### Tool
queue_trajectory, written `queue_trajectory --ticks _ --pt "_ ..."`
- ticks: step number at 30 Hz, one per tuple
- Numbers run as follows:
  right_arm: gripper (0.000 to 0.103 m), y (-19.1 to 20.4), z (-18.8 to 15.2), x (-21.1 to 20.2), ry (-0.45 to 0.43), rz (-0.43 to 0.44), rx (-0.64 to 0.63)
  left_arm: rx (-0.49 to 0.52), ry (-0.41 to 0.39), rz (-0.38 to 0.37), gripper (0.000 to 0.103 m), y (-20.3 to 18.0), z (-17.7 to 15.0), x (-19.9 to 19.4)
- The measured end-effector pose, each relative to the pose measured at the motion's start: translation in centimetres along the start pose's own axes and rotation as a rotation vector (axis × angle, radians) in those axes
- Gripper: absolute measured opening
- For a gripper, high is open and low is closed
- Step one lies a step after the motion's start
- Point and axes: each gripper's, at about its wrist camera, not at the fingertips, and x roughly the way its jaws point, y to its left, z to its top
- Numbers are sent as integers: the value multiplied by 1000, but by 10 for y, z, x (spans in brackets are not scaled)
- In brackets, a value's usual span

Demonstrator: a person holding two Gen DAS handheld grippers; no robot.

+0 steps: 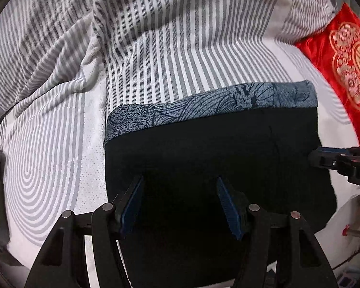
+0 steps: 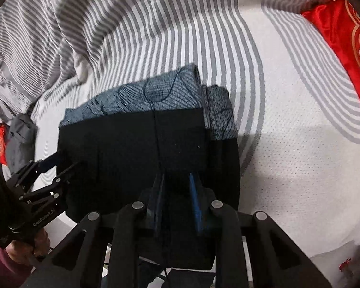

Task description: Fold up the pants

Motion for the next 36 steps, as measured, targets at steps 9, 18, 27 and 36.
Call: queue_trajectory --ticks 9,18,27,36 --pt "40 -4 2 -2 23 42 51 -13 47 1 77 -6 3 -3" --pt "81 20 -19 -31 15 30 41 -58 73 -3 102 -3 -8 -32" --pt "103 36 -40 -56 -5 -5 74 -73 86 -5 102 -1 -25 -66" --pt "103 49 -56 -77 -6 -58 91 -54 118 11 102 5 -43 -91"
